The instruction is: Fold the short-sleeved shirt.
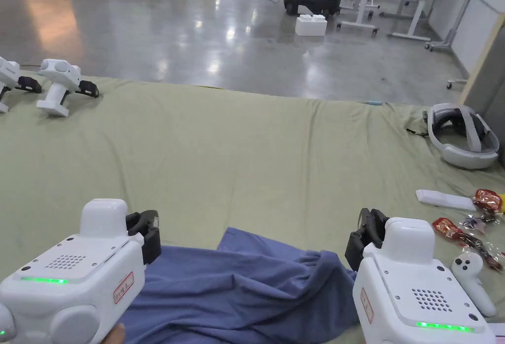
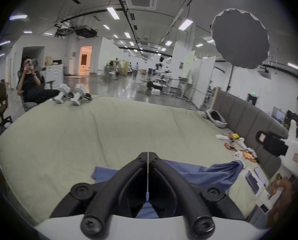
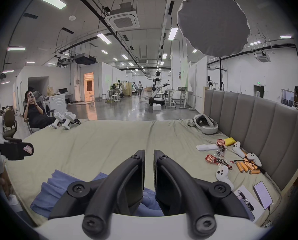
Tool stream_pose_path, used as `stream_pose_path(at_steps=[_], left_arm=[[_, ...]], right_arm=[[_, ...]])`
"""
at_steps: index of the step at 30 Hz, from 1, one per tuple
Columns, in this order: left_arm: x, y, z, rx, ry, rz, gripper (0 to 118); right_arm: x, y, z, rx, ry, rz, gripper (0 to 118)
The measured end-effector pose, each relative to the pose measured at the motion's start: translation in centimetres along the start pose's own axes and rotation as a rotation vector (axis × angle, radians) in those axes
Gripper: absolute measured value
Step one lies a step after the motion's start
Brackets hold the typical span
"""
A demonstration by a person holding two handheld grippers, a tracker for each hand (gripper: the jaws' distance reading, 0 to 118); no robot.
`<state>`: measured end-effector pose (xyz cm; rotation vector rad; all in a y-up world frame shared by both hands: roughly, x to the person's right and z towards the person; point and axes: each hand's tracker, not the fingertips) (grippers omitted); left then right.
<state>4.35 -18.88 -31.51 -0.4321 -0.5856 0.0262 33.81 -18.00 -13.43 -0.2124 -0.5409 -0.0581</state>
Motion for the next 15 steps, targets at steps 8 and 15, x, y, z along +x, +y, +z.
stream_pose_path(at_steps=[8, 15], left_arm=[[-3.2, -0.6, -0.6, -0.082, 0.036, 0.06, 2], [-8.9, 0.8, -8.3, -0.355, 0.074, 0.121, 2]], right_arm=[[-1.6, 0.1, -0.2, 0.011, 0.028, 0.009, 13], [-1.3, 0.0, -0.9, -0.015, 0.029, 0.022, 13]])
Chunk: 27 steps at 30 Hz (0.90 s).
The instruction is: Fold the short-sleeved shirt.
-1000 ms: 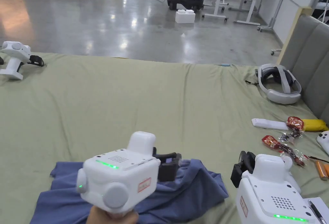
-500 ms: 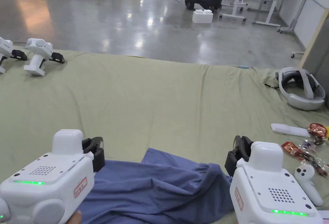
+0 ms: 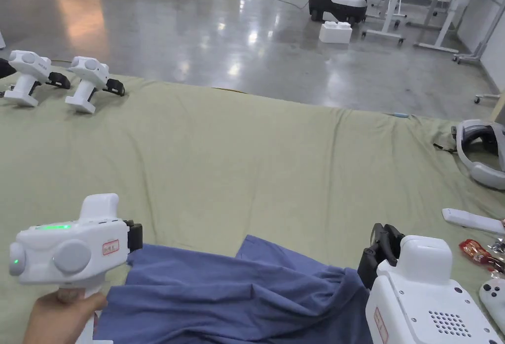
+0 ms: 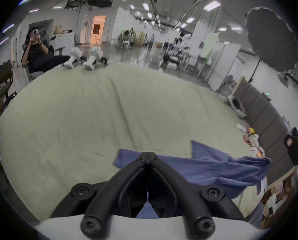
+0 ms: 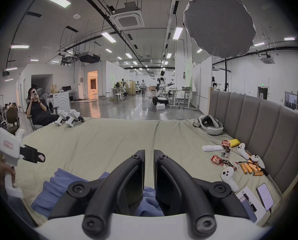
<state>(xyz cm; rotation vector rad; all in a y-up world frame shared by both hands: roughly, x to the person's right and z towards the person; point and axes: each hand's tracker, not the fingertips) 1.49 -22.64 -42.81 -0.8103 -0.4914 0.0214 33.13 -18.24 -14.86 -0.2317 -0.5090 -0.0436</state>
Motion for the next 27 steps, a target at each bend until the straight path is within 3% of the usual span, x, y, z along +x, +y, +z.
stream_pose_path(at_steps=[2, 3, 5, 7, 14, 18, 19, 21, 23, 27], left_arm=[[-1.1, 1.0, -1.9, -0.058, 0.029, 0.001, 3], [-1.6, 1.6, -3.0, -0.081, 0.054, 0.008, 14], [-2.5, 2.5, -5.1, -0.15, 0.038, 0.031, 52], [-3.3, 2.8, -7.0, -0.204, -0.016, 0.061, 69], [-3.3, 1.1, -13.4, -0.428, 0.085, 0.051, 69], [-1.3, 0.1, -13.1, -0.339, 0.154, -0.051, 67], [-0.7, -0.2, -13.1, -0.329, 0.164, -0.092, 62], [0.3, -0.7, -12.9, -0.307, 0.176, -0.154, 33], [0.6, -1.0, -13.0, -0.303, 0.172, -0.198, 18], [0.6, -0.9, -11.2, -0.228, 0.076, -0.144, 10]], right_arm=[[0.3, -0.1, -0.2, -0.007, -0.006, 0.002, 13], [0.5, -0.2, -0.3, -0.013, -0.01, 0.001, 13], [0.9, -0.4, -0.7, -0.029, -0.019, 0.0, 13], [1.3, -0.7, -0.9, -0.043, -0.029, 0.006, 13], [2.8, -1.6, -1.7, -0.087, -0.069, 0.009, 13], [3.5, -2.2, -2.0, -0.116, -0.084, 0.005, 13], [3.7, -2.5, -2.2, -0.125, -0.089, 0.001, 13], [4.0, -2.9, -2.6, -0.148, -0.095, -0.01, 13], [4.2, -3.2, -2.9, -0.17, -0.101, -0.023, 13], [5.4, -3.1, -3.7, -0.221, -0.153, -0.024, 16]])
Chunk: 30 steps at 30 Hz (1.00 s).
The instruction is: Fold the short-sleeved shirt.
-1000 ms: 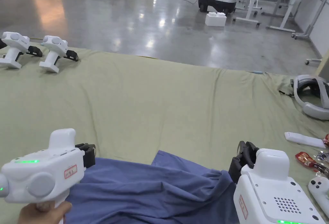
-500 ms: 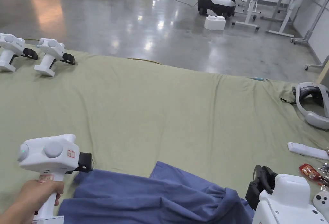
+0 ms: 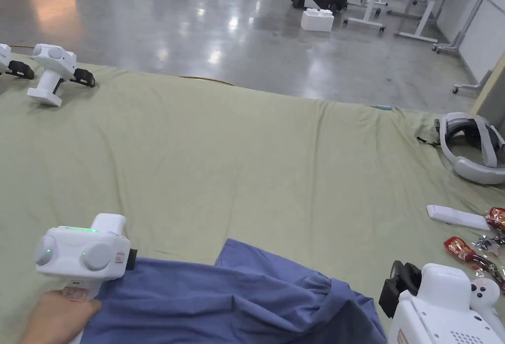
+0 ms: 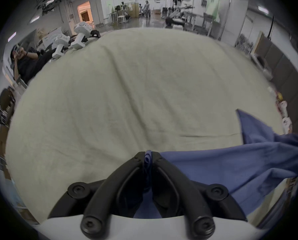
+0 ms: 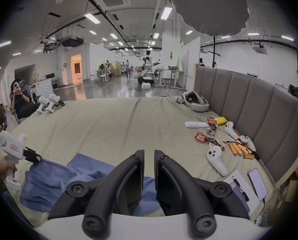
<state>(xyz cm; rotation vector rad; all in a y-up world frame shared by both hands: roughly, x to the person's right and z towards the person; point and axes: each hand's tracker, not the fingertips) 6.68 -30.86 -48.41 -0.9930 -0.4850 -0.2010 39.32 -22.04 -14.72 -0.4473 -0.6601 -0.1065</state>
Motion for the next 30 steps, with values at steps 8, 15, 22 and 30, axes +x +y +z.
stream_pose_path(at_steps=[8, 15, 22, 30], left_arm=[[0.6, -1.1, 4.3, 0.084, -0.018, 0.026, 10], [0.4, -2.6, 6.0, 0.104, -0.017, 0.03, 10], [0.6, -3.9, 6.7, 0.1, -0.009, 0.02, 10], [1.3, -2.9, 8.7, 0.172, -0.019, 0.016, 10]], right_arm=[[4.6, 0.5, -8.3, -0.356, 0.103, -0.037, 70], [3.6, -3.6, -16.4, -0.683, 0.167, -0.019, 70], [2.2, -5.2, -16.5, -0.671, 0.148, 0.055, 35], [2.3, -2.8, -11.9, -0.454, 0.144, 0.137, 7]])
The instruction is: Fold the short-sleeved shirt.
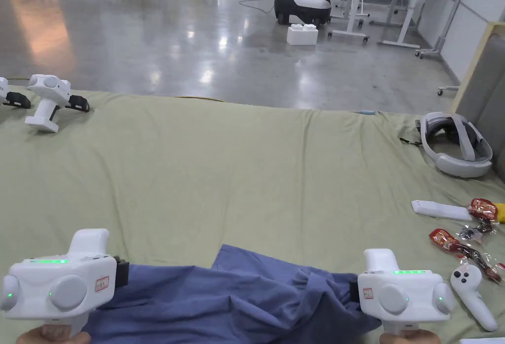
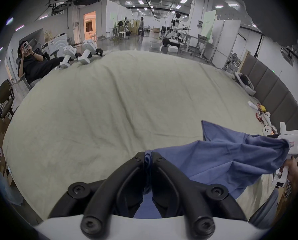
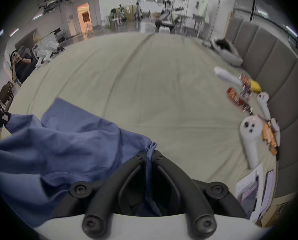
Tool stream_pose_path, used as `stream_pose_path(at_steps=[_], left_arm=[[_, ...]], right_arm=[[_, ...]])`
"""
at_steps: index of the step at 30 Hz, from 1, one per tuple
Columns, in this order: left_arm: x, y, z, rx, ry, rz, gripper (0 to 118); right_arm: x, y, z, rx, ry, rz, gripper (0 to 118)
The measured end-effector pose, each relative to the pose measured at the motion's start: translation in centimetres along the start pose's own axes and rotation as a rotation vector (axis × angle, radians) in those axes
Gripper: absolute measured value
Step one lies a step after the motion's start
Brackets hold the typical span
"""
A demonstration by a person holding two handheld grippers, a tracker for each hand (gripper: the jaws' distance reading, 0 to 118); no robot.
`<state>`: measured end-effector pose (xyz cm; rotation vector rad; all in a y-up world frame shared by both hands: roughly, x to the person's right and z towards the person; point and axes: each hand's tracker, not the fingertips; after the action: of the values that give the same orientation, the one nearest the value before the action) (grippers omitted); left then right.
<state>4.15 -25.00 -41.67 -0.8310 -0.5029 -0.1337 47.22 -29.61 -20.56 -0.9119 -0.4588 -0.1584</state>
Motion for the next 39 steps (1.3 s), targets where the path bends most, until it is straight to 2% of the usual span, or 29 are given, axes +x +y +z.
stream_pose_path(at_steps=[6, 12, 15, 18, 24, 29, 39], left_arm=[[-0.2, 3.4, 3.7, 0.118, -0.026, 0.011, 10], [-0.1, 7.3, 9.8, 0.264, -0.044, -0.037, 10], [-0.8, 9.6, 12.6, 0.323, -0.049, -0.033, 10], [-2.1, 11.8, 15.1, 0.395, -0.037, -0.018, 10], [-5.4, 16.1, 18.4, 0.474, 0.003, 0.039, 10], [-8.4, 19.3, 18.7, 0.489, 0.04, 0.079, 10], [-10.3, 22.6, 16.3, 0.451, 0.083, 0.138, 10]], right_arm=[[0.5, 2.6, 6.9, 0.216, 0.026, -0.046, 7], [0.4, 5.7, 13.2, 0.396, -0.007, 0.007, 7], [0.7, 7.3, 15.5, 0.453, -0.006, -0.01, 7], [1.1, 9.0, 17.7, 0.526, -0.048, -0.022, 7], [2.7, 13.4, 21.9, 0.627, -0.102, -0.033, 7], [3.9, 17.2, 24.7, 0.668, -0.147, -0.045, 7], [4.9, 21.8, 25.0, 0.67, -0.191, -0.091, 7]])
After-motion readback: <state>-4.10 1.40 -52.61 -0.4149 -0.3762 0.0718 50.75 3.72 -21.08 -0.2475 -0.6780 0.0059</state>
